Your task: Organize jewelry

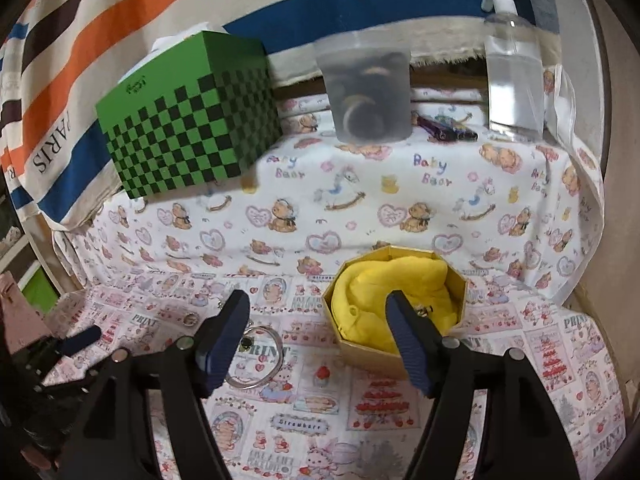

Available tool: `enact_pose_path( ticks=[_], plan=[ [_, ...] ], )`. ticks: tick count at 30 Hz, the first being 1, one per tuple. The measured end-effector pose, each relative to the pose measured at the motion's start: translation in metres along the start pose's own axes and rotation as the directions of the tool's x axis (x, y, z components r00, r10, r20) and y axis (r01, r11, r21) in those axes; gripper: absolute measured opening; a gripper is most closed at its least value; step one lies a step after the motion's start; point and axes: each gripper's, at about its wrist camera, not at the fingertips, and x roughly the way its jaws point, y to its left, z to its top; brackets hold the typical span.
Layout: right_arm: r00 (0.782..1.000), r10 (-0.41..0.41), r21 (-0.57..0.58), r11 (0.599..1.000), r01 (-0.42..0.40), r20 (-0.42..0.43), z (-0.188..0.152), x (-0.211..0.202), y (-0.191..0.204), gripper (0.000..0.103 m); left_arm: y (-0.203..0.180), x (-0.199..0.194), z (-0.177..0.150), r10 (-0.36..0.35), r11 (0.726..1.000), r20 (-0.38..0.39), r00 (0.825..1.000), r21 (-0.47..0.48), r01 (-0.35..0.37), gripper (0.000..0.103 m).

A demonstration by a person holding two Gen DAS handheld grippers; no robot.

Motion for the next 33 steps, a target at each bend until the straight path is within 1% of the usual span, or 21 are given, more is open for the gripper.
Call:
enact_pose_path(
  ticks=[3, 5, 7, 9, 11, 12, 15, 21, 23, 24, 25, 26, 30, 33],
  plan=[
    [1.0, -0.002, 0.01, 1.0, 0.002, 0.003, 0.001, 0.0, -0.003, 0.069, -0.003, 0.011, -0.005, -0.005, 0.999, -0.05, 0.999, 0.035, 0.007, 0.043],
    [1.0, -0.009, 0.007, 1.0, 0.009, 0.001, 0.0, 0.0, -0.003, 0.069, 0.0, 0.019, -0.006, -0.012, 0.999, -0.088, 0.996, 0.03, 0.015, 0.032],
    [1.0, -0.013, 0.003, 1.0, 0.013, -0.01, -0.001, 0.003, -0.003, 0.069, 0.006, 0.025, -0.005, -0.035, 0.999, -0.127, 0.991, -0.001, 0.036, 0.03],
    [1.0, -0.015, 0.002, 1.0, 0.015, -0.016, -0.001, 0.005, -0.002, 0.069, 0.009, 0.027, -0.003, -0.05, 0.999, -0.135, 0.99, -0.017, 0.048, 0.03],
    [1.0, -0.018, -0.002, 1.0, 0.018, -0.02, -0.002, 0.006, -0.002, 0.069, 0.008, 0.026, -0.002, -0.037, 0.999, -0.124, 0.992, 0.004, 0.038, 0.03],
    [1.0, -0.02, -0.003, 1.0, 0.02, -0.021, -0.002, 0.006, -0.002, 0.069, 0.007, 0.026, -0.002, -0.045, 0.999, -0.129, 0.991, 0.012, 0.047, 0.03],
    [0.999, -0.022, -0.003, 1.0, 0.022, -0.028, -0.003, 0.007, -0.002, 0.069, 0.009, 0.034, -0.003, -0.062, 0.998, -0.168, 0.984, 0.007, 0.064, 0.03],
    [0.999, -0.024, -0.001, 1.0, 0.024, -0.034, -0.003, 0.009, -0.003, 0.069, 0.017, 0.038, -0.003, -0.053, 0.999, -0.175, 0.983, -0.021, 0.05, 0.018],
    [0.999, -0.028, -0.006, 1.0, 0.027, -0.037, -0.003, 0.01, -0.003, 0.069, 0.018, 0.037, -0.002, -0.037, 0.999, -0.173, 0.984, -0.021, 0.034, 0.01],
    [0.999, -0.028, -0.007, 1.0, 0.028, -0.04, -0.004, 0.011, -0.002, 0.069, 0.019, 0.037, -0.002, -0.039, 0.999, -0.172, 0.984, -0.026, 0.035, 0.007],
    [0.999, -0.028, -0.009, 1.0, 0.028, -0.042, -0.004, 0.012, -0.002, 0.069, 0.019, 0.038, -0.002, -0.044, 0.999, -0.173, 0.984, -0.03, 0.039, 0.002],
    [0.999, -0.029, -0.011, 1.0, 0.029, -0.043, -0.005, 0.012, -0.002, 0.069, 0.02, 0.038, -0.003, -0.045, 0.999, -0.173, 0.984, -0.033, 0.04, 0.0],
    [0.999, -0.033, -0.02, 0.999, 0.032, -0.043, -0.006, 0.013, 0.0, 0.069, 0.021, 0.036, -0.003, -0.046, 0.998, -0.162, 0.986, -0.043, 0.039, 0.0],
    [0.999, -0.032, -0.021, 0.999, 0.031, -0.042, -0.006, 0.013, 0.0, 0.069, 0.024, 0.03, -0.002, -0.036, 0.998, -0.135, 0.99, -0.056, 0.029, 0.0]
  ],
)
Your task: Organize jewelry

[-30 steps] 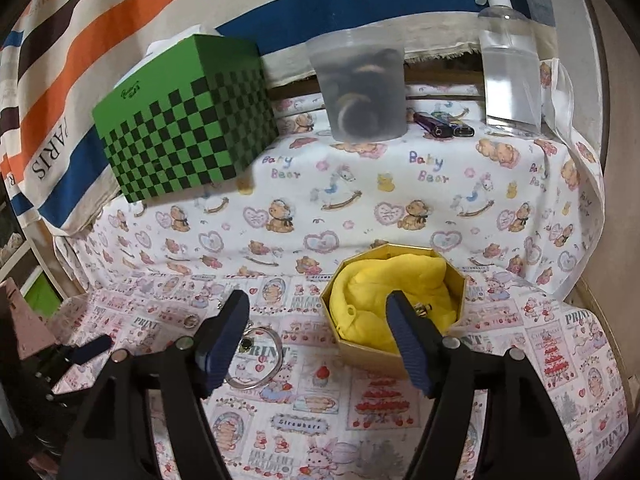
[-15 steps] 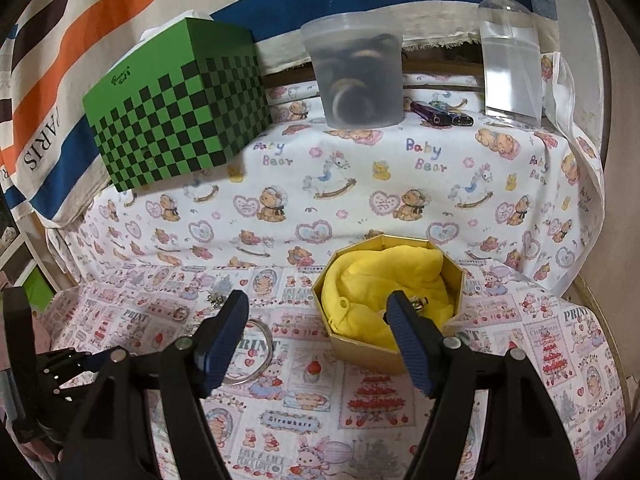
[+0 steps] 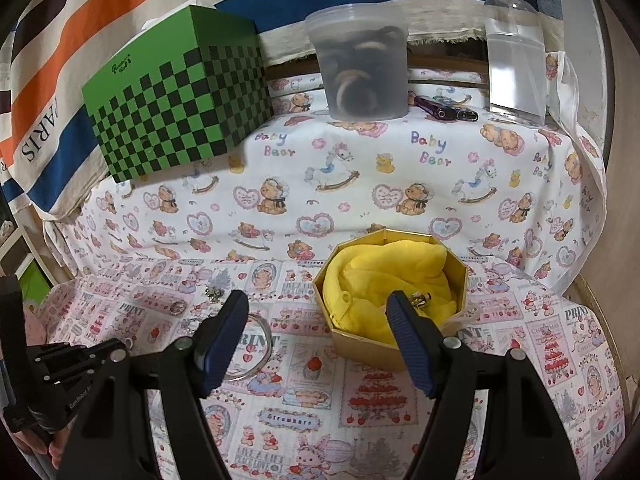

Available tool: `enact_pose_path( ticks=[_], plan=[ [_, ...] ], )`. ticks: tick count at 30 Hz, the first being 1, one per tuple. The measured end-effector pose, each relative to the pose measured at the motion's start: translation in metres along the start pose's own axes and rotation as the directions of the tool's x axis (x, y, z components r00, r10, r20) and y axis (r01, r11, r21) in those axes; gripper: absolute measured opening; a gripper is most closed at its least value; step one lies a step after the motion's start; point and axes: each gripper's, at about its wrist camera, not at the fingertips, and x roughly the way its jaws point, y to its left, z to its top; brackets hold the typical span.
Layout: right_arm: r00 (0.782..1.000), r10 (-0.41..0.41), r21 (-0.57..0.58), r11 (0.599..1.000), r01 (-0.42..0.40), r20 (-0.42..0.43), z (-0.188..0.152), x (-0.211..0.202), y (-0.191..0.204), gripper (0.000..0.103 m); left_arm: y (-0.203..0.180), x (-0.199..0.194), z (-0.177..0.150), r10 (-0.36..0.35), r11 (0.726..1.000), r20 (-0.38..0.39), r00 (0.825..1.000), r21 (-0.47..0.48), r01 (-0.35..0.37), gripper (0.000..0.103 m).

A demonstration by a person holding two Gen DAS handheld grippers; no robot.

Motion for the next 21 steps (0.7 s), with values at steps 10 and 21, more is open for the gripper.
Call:
enact_pose_path(
  ticks=[10, 21],
  plan=[
    [1.0, 0.022, 0.002, 1.0, -0.022, 0.004, 0.0, -0.002, 0.001, 0.069, 0.022, -0.048, 0.006, -0.052, 0.995, 0.187, 0.981, -0.069, 0.066, 0.0],
    [0.991, 0.122, 0.008, 0.993, -0.122, -0.054, -0.001, 0.004, 0.004, 0.069, 0.041, -0.062, 0.013, -0.084, 0.984, 0.252, 0.964, -0.133, 0.121, 0.0]
  ],
)
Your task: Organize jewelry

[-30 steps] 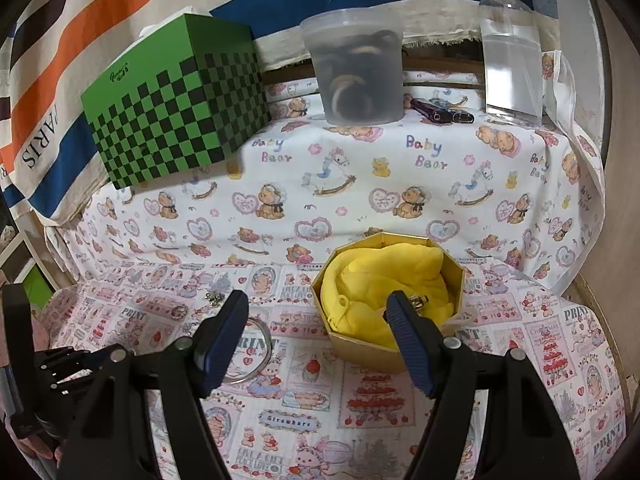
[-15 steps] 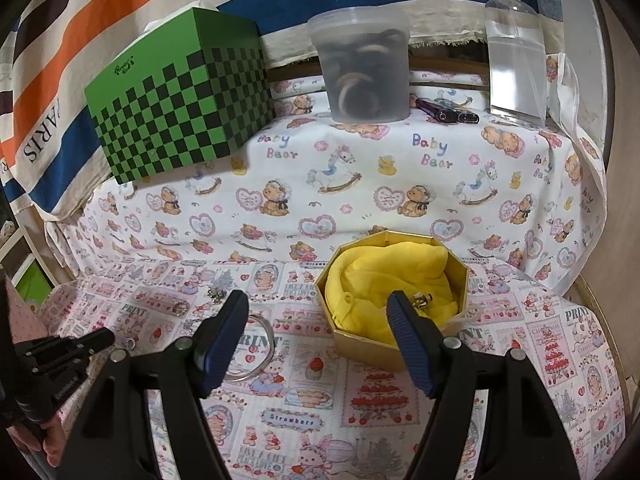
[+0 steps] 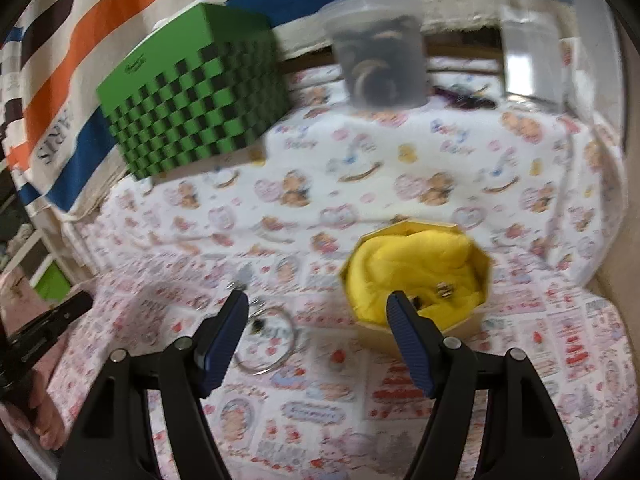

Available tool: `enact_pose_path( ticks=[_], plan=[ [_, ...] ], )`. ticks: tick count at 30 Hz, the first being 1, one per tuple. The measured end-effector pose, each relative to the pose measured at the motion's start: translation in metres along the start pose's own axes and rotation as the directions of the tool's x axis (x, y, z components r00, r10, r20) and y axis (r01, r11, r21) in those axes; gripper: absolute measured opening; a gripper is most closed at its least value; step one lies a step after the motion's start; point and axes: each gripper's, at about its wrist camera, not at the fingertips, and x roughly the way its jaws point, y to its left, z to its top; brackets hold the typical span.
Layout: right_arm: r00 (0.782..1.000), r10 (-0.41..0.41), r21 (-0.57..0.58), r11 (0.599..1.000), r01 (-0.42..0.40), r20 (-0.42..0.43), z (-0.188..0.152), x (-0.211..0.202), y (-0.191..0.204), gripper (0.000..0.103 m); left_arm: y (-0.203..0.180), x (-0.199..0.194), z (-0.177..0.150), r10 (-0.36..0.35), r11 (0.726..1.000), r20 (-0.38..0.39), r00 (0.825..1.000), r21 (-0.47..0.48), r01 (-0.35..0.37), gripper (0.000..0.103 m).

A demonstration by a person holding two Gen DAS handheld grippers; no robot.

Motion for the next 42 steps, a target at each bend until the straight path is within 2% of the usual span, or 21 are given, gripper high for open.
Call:
enact_pose_path(
  ticks=[5, 9, 13, 20, 25, 31, 37, 39, 42],
  plan=[
    [0.998, 0.023, -0.058, 0.998, -0.026, -0.05, -0.009, 0.012, 0.019, 0.069, -0.005, 0.005, -0.003, 0.023, 0.999, -0.013, 1.0, 0.023, -0.023, 0.0],
    [0.996, -0.054, -0.127, 0.991, 0.045, -0.066, -0.017, 0.028, 0.038, 0.069, -0.006, 0.009, -0.005, 0.033, 0.999, -0.026, 0.999, 0.027, -0.033, 0.0],
    [0.988, -0.083, -0.115, 0.991, 0.067, -0.133, -0.017, 0.047, 0.039, 0.069, 0.001, 0.015, -0.006, 0.045, 0.999, -0.042, 0.998, 0.005, -0.045, 0.0],
    [0.971, -0.134, -0.143, 0.984, 0.107, -0.199, -0.021, 0.066, 0.039, 0.073, 0.007, 0.016, -0.006, 0.056, 0.998, -0.044, 0.997, -0.014, -0.057, 0.0],
    [0.97, -0.096, -0.09, 0.993, 0.077, -0.223, -0.019, 0.07, 0.03, 0.074, 0.005, 0.016, -0.006, 0.073, 0.997, -0.043, 0.996, -0.004, -0.073, 0.0],
    [0.971, -0.095, -0.092, 0.993, 0.076, -0.22, -0.013, 0.066, 0.031, 0.083, 0.005, 0.014, -0.006, 0.077, 0.997, -0.035, 0.996, -0.004, -0.077, 0.0],
    [0.967, -0.006, -0.014, 1.0, 0.002, -0.254, -0.003, 0.066, 0.022, 0.084, 0.007, 0.014, -0.005, 0.071, 0.997, -0.035, 0.997, -0.017, -0.072, 0.0],
    [0.968, -0.003, 0.002, 1.0, 0.004, -0.253, 0.0, 0.066, 0.019, 0.084, 0.007, 0.014, -0.005, 0.07, 0.997, -0.037, 0.997, -0.018, -0.071, 0.0],
    [0.963, -0.028, -0.033, 0.999, 0.02, -0.267, 0.001, 0.071, 0.025, 0.084, 0.006, 0.013, -0.004, 0.07, 0.997, -0.033, 0.997, -0.018, -0.071, 0.0]
  ],
)
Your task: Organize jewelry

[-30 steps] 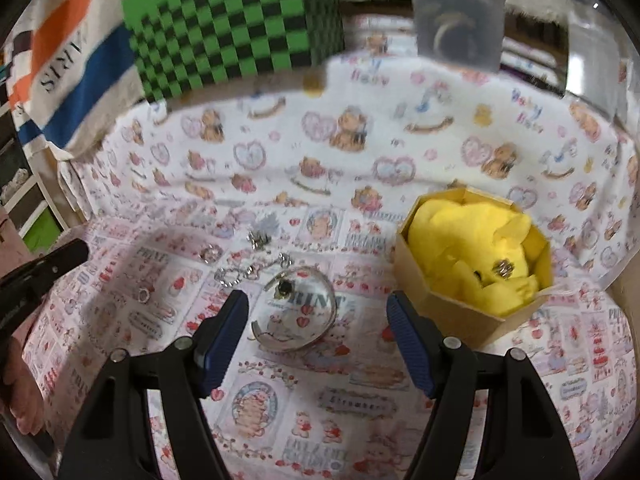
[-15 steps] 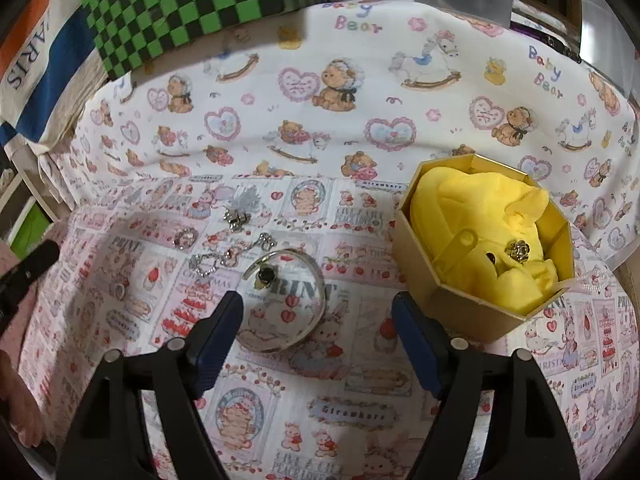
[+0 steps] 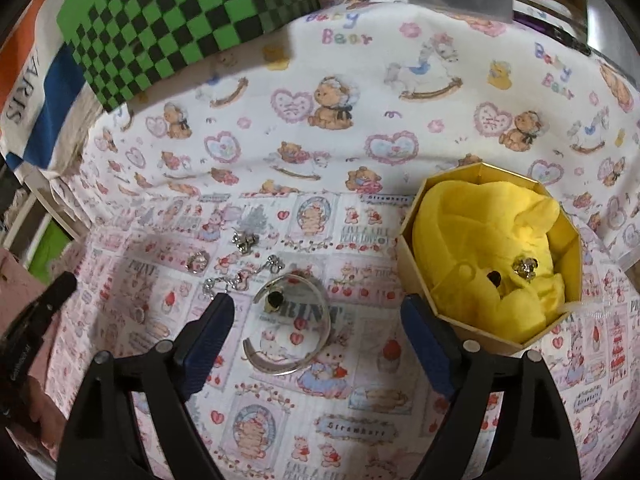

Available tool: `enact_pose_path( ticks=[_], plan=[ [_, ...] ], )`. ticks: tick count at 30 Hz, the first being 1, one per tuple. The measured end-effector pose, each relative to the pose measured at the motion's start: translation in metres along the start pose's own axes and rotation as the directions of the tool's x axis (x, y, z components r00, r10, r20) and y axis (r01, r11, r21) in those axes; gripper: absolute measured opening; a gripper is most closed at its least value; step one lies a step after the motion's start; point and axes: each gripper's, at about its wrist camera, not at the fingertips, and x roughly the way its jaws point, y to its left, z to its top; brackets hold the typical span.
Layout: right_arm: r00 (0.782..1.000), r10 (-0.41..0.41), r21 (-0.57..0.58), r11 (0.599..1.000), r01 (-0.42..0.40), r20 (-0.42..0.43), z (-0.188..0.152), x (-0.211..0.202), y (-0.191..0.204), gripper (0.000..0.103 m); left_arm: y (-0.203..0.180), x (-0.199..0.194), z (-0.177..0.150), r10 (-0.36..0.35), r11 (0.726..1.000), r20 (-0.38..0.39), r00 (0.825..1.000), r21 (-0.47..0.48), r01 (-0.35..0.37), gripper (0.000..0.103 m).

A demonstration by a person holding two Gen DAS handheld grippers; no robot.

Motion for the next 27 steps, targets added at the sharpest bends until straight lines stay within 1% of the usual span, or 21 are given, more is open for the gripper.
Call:
enact_pose_path(
  ticks=[2, 3, 5, 7, 10, 13, 15, 16, 17, 18, 19, 20, 22, 24, 25, 27],
  plan=[
    [0.999, -0.04, -0.041, 0.998, 0.038, -0.03, -0.003, 0.003, 0.006, 0.084, 0.0, 0.0, 0.0, -0.001, 1.0, 0.001, 1.0, 0.001, 0.001, 0.0],
    [0.998, -0.041, -0.053, 0.998, 0.039, -0.038, -0.004, 0.005, 0.007, 0.083, 0.0, -0.001, 0.0, -0.002, 1.0, 0.001, 1.0, 0.0, 0.002, 0.0],
    [0.998, -0.021, -0.074, 0.997, 0.016, -0.06, -0.008, 0.007, 0.011, 0.083, 0.0, -0.001, 0.0, -0.005, 1.0, 0.002, 1.0, -0.005, 0.005, 0.0],
    [0.998, -0.003, -0.103, 0.995, -0.003, -0.061, -0.01, 0.004, 0.015, 0.083, 0.001, -0.002, 0.001, -0.006, 1.0, 0.003, 1.0, -0.011, 0.006, 0.0],
    [0.998, -0.01, -0.162, 0.987, -0.001, -0.068, -0.01, 0.007, 0.021, 0.083, 0.004, -0.002, 0.002, -0.01, 1.0, 0.004, 1.0, -0.022, 0.01, 0.0],
    [0.994, -0.029, -0.215, 0.977, 0.006, -0.104, -0.011, 0.013, 0.029, 0.083, 0.005, -0.002, 0.002, -0.011, 0.999, 0.002, 1.0, -0.03, 0.011, 0.0],
    [0.993, -0.065, -0.25, 0.967, 0.038, -0.099, -0.013, 0.016, 0.034, 0.083, 0.005, -0.002, 0.002, -0.01, 0.999, 0.0, 1.0, -0.033, 0.01, 0.0],
    [0.992, -0.08, -0.26, 0.964, 0.053, -0.098, -0.014, 0.018, 0.035, 0.082, 0.005, -0.002, 0.002, -0.011, 0.999, -0.001, 1.0, -0.033, 0.011, 0.0],
    [0.991, -0.084, -0.261, 0.964, 0.055, -0.102, -0.014, 0.021, 0.036, 0.074, 0.005, -0.001, 0.002, -0.011, 0.999, -0.001, 1.0, -0.034, 0.011, 0.0],
    [0.99, -0.091, -0.257, 0.964, 0.061, -0.105, -0.015, 0.023, 0.036, 0.07, 0.006, -0.001, 0.002, -0.011, 0.999, -0.002, 1.0, -0.034, 0.011, 0.0],
    [0.992, -0.09, -0.253, 0.965, 0.065, -0.091, -0.014, 0.023, 0.036, 0.06, 0.006, -0.001, 0.002, -0.014, 0.999, -0.004, 1.0, -0.033, 0.014, 0.0],
    [0.992, -0.096, -0.248, 0.966, 0.073, -0.079, -0.014, 0.022, 0.036, 0.056, 0.006, 0.0, 0.002, -0.019, 0.999, -0.008, 1.0, -0.033, 0.019, 0.0],
    [0.993, -0.079, -0.227, 0.972, 0.058, -0.084, -0.013, 0.019, 0.031, 0.056, 0.005, 0.002, 0.001, -0.047, 0.998, -0.028, 0.998, -0.033, 0.046, 0.0],
    [0.994, -0.072, -0.224, 0.973, 0.053, -0.078, -0.014, 0.015, 0.029, 0.055, 0.003, 0.008, 0.0, -0.109, 0.994, -0.074, 0.991, -0.03, 0.107, 0.0],
    [0.995, -0.069, -0.221, 0.974, 0.051, -0.074, -0.016, 0.011, 0.027, 0.055, 0.001, 0.011, -0.001, -0.119, 0.993, -0.087, 0.989, -0.025, 0.118, 0.0],
    [0.998, -0.038, -0.198, 0.98, 0.026, -0.057, -0.023, 0.0, 0.024, 0.055, -0.008, 0.017, -0.002, -0.123, 0.992, -0.111, 0.986, 0.015, 0.125, 0.0]
  ],
)
